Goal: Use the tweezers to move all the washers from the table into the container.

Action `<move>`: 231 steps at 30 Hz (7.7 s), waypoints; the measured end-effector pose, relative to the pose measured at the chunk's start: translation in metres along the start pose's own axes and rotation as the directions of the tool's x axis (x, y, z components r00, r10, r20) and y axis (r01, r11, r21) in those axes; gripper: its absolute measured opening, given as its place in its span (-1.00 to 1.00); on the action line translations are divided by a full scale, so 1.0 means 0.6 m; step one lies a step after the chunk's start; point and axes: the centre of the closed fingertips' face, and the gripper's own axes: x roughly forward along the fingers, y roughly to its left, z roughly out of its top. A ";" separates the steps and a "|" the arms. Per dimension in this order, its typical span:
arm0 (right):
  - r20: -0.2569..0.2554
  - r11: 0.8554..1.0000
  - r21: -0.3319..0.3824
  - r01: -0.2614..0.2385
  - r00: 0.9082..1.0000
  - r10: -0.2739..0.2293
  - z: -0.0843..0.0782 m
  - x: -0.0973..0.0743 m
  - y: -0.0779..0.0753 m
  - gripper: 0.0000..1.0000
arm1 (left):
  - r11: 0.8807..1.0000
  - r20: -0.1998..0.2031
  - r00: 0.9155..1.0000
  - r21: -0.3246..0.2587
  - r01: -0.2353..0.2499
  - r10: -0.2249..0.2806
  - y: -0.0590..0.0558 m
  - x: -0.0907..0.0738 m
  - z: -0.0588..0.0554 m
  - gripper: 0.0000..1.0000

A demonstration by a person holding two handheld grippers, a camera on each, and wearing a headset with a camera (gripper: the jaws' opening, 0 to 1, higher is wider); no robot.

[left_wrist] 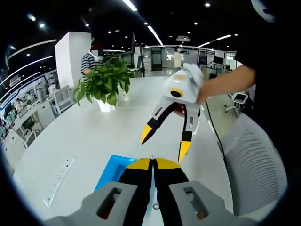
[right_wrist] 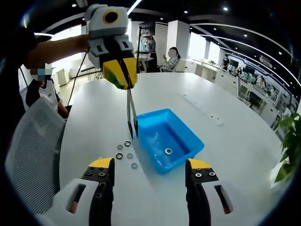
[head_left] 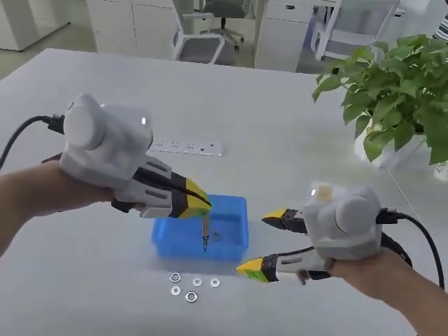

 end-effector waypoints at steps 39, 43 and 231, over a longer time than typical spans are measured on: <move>-0.010 1.000 -0.003 -0.025 1.000 0.025 -0.025 0.011 0.057 0.49 | 1.000 -0.040 0.999 -0.003 0.015 -0.015 -0.067 0.020 -0.081 -0.90; -0.017 0.999 -0.002 -0.032 0.999 0.032 -0.029 0.013 0.061 0.48 | 1.000 -0.050 0.999 -0.003 0.016 -0.016 -0.070 0.023 -0.092 -0.90; -0.095 0.891 -0.292 -0.347 0.938 0.334 0.048 0.096 0.101 -0.84 | 0.950 0.002 0.983 -0.257 -0.176 0.183 -0.056 -0.057 -0.154 0.38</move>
